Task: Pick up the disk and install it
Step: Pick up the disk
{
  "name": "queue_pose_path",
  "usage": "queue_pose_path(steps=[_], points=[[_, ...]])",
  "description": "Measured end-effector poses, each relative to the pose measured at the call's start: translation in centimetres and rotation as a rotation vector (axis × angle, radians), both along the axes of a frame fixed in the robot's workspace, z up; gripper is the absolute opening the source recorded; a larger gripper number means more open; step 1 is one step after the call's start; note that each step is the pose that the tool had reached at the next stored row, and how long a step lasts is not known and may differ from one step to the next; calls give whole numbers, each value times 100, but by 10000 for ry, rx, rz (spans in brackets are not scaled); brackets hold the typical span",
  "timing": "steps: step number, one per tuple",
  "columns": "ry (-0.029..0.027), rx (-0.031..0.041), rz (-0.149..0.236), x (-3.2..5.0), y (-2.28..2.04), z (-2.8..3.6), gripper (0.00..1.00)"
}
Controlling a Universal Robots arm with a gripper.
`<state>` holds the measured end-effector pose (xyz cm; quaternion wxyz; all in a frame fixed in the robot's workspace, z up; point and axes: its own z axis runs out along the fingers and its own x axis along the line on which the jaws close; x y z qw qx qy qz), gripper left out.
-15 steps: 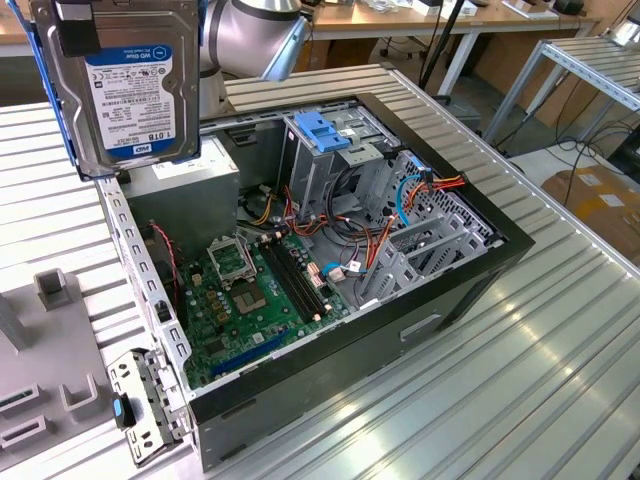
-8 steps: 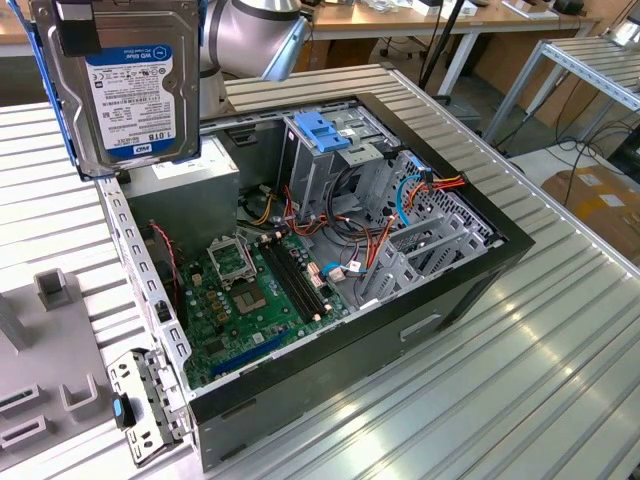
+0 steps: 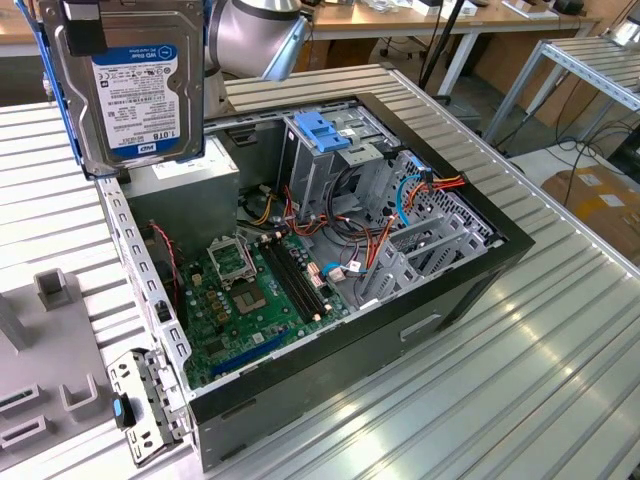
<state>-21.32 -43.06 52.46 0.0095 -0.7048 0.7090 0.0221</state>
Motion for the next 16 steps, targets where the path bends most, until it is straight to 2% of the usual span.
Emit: queue_pose_path(steps=[16], points=[[0, 0, 0, 196, 0, -3, 37]])
